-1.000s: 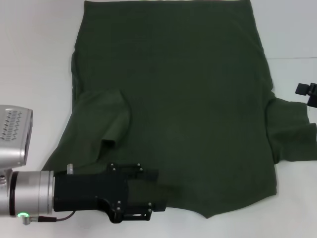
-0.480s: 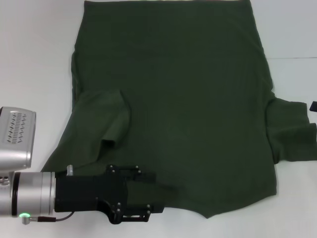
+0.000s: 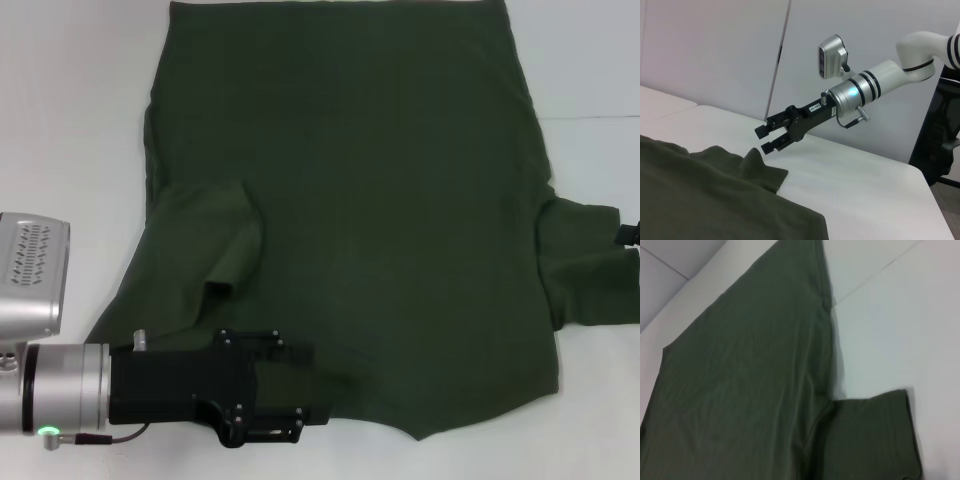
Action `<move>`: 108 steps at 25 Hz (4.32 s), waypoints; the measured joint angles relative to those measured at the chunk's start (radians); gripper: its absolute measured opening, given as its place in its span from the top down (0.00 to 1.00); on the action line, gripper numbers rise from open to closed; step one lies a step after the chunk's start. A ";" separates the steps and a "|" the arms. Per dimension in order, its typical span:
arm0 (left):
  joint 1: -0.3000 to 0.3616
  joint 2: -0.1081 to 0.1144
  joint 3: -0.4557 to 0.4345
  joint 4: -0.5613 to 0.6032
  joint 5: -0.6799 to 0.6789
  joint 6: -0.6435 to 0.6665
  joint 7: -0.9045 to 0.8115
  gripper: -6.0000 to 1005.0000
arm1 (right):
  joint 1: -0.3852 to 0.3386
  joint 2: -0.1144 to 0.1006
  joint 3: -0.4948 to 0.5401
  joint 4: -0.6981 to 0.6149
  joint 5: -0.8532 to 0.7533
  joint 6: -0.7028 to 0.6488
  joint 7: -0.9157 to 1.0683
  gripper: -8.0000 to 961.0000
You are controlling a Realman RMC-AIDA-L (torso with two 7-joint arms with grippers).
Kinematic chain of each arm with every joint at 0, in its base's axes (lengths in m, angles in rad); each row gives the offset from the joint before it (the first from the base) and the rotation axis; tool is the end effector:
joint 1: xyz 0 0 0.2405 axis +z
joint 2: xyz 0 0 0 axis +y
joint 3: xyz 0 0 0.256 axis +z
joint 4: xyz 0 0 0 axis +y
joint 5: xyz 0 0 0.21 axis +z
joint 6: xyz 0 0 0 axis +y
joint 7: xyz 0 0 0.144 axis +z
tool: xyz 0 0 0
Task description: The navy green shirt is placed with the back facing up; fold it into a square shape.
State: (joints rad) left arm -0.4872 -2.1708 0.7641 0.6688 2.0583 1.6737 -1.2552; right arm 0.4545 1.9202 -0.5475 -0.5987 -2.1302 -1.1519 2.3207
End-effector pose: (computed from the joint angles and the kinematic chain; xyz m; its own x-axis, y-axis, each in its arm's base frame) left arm -0.2448 0.2866 -0.0455 0.8308 0.2759 0.4834 0.3073 -0.9515 0.0150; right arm 0.3802 0.3460 0.0841 -0.0207 -0.7264 -0.6870 -0.9953 0.0797 -0.0544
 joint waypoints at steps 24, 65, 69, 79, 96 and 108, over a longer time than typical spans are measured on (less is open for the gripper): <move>-0.007 0.002 -0.002 0.000 0.001 -0.003 -0.004 0.30 | 0.008 0.028 0.010 0.031 0.008 0.043 -0.042 0.57; -0.010 0.006 -0.028 0.012 -0.001 0.008 -0.059 0.30 | 0.051 -0.018 0.026 0.059 -0.060 0.054 0.038 0.37; -0.010 0.006 -0.028 0.012 -0.001 0.007 -0.059 0.30 | 0.050 -0.014 0.026 0.061 -0.060 0.068 0.038 0.37; -0.010 0.006 -0.028 0.012 -0.004 0.005 -0.059 0.30 | 0.057 0.004 0.020 0.068 -0.062 0.114 0.030 0.38; -0.010 0.006 -0.028 0.014 -0.007 0.003 -0.059 0.30 | 0.059 0.020 0.028 0.067 -0.055 0.092 0.028 0.38; -0.011 0.006 -0.029 0.022 -0.008 0.005 -0.062 0.30 | 0.056 0.019 0.040 0.069 -0.053 0.098 0.026 0.76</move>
State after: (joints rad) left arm -0.4982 -2.1644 0.7350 0.6904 2.0499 1.6784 -1.3174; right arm 0.5107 1.9390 -0.5075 -0.5293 -2.1834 -1.0537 2.3469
